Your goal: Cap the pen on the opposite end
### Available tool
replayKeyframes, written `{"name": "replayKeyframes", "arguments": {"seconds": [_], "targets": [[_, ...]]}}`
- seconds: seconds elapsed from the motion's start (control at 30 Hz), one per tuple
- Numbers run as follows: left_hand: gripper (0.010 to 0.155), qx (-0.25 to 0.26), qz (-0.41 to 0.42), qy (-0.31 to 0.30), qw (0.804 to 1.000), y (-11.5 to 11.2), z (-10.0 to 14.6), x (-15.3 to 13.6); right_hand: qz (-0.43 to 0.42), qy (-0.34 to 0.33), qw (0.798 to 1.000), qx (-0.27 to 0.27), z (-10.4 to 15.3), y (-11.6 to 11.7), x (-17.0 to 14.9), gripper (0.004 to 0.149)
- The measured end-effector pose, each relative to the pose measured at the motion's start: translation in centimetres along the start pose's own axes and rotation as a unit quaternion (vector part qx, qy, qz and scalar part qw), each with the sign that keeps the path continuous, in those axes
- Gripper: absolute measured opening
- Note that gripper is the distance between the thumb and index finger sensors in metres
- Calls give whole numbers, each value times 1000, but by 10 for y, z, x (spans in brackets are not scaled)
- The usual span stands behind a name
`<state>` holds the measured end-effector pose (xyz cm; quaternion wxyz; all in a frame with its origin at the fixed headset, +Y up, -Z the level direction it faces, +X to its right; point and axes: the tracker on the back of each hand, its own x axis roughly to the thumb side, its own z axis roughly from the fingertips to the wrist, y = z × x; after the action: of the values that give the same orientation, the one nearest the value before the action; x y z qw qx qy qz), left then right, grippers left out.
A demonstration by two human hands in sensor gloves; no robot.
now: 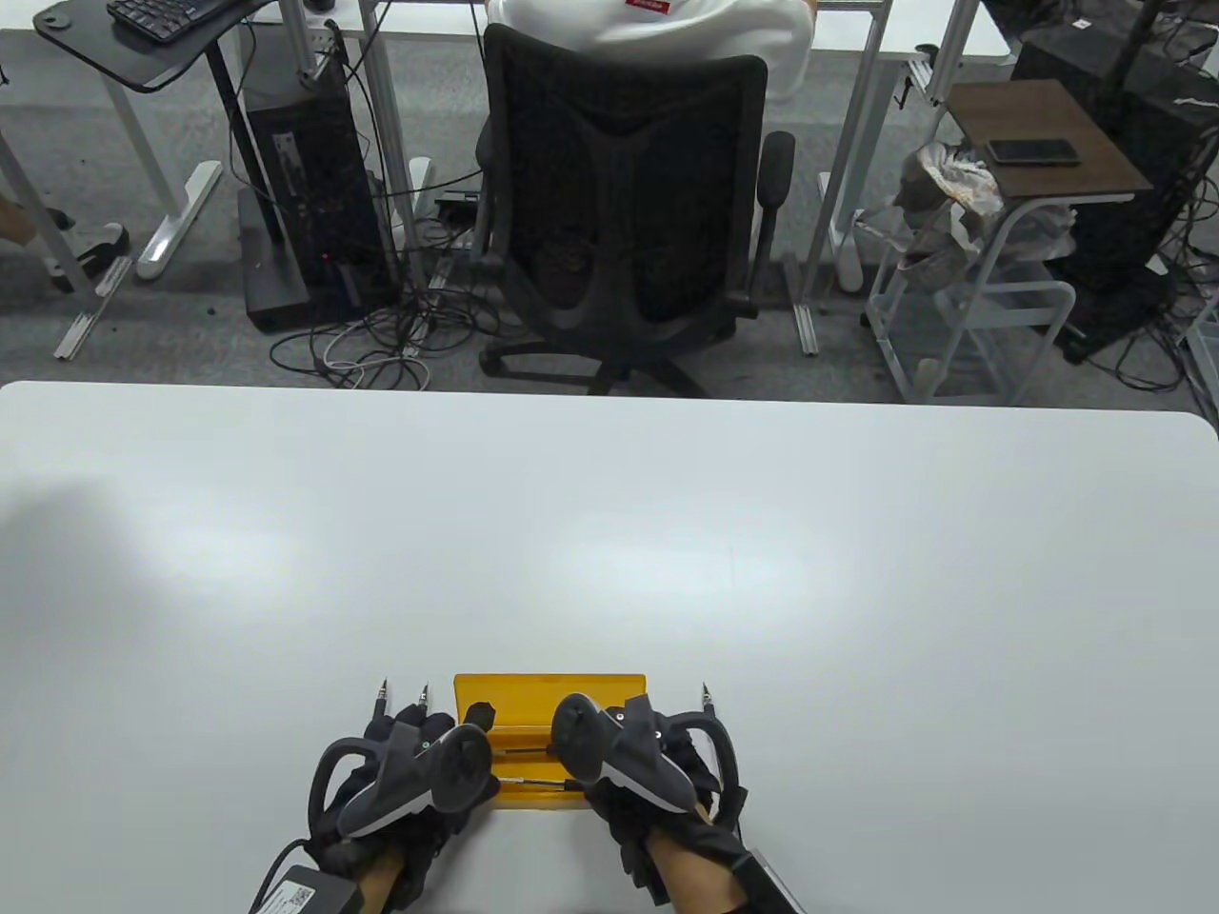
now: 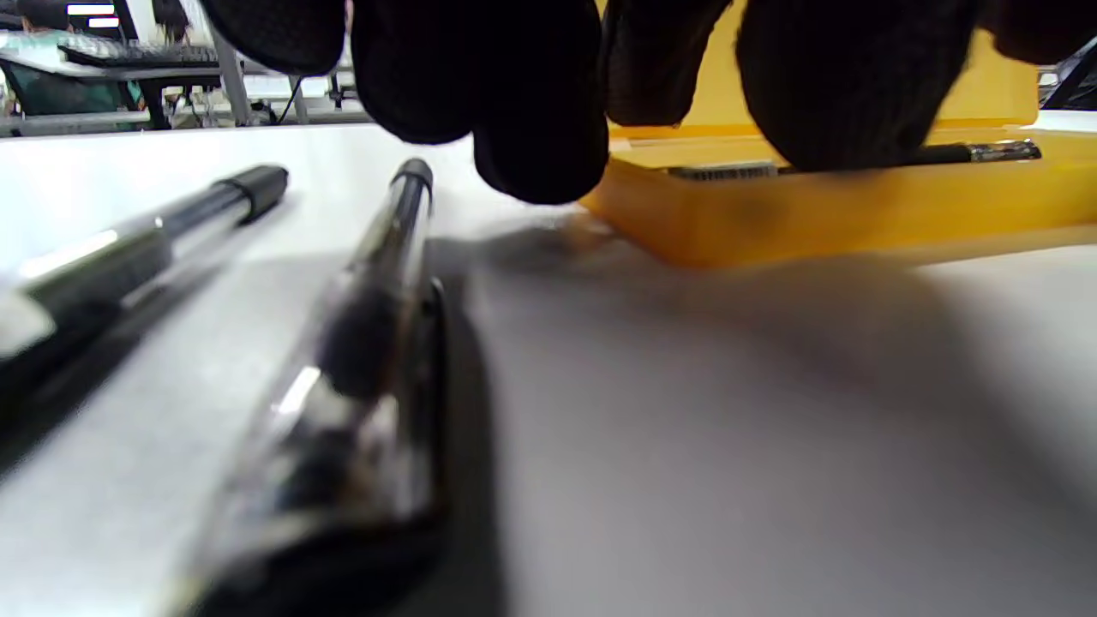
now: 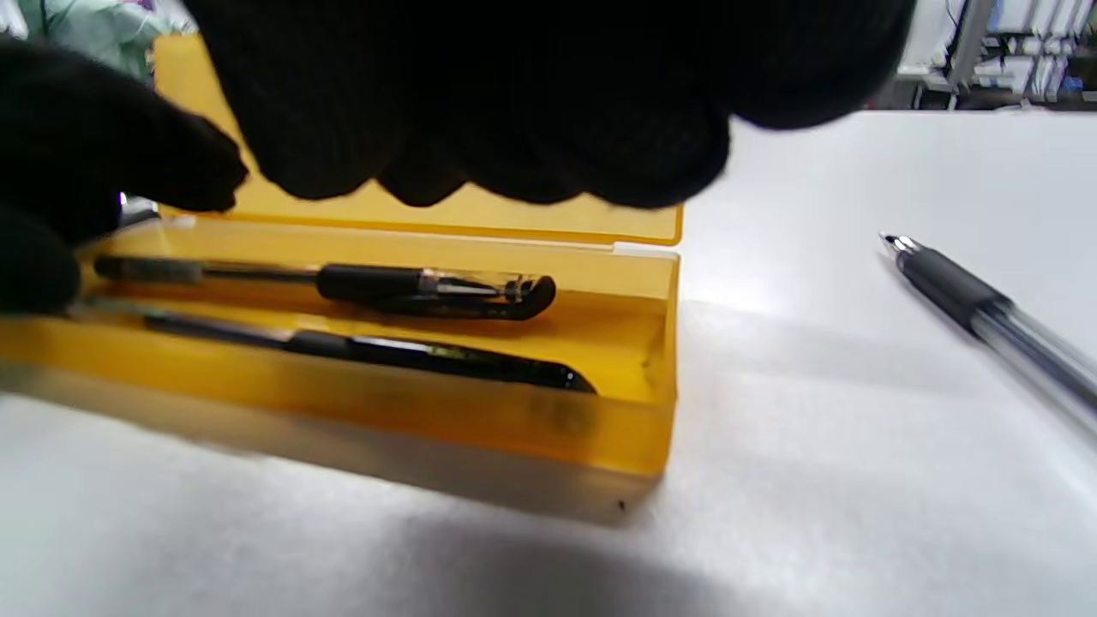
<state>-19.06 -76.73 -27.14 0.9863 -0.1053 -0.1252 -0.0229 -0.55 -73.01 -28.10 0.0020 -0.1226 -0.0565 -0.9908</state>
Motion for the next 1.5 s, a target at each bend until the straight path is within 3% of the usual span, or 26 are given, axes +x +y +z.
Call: {"name": "replayKeyframes", "arguments": {"seconds": [0.2,0.4,0.83,1.07,1.2,1.27,1.37,1.5], "targets": [[72,-14,26,6,1000,-1,-2,-2,40,-12,998,-39,-14,17,15,41],[72,-15,35,7,999,-1,-2,-3,82,-29,994,-68,-11,27,21,38],[72,-14,35,11,999,-1,-2,-3,96,-40,993,-50,-8,31,19,38],[72,-15,40,12,999,0,-3,-3,131,-12,991,-11,-2,12,4,40],[71,-10,41,10,999,-1,-2,-2,51,30,998,-30,2,-4,-14,40],[71,-1,33,9,999,-1,-2,-2,-36,43,998,-38,6,-12,-26,40],[70,2,39,4,999,6,2,-1,-181,56,981,-38,12,-16,-40,41],[62,19,77,-8,997,23,11,-3,-272,40,961,-28,14,-17,-45,41]]}}
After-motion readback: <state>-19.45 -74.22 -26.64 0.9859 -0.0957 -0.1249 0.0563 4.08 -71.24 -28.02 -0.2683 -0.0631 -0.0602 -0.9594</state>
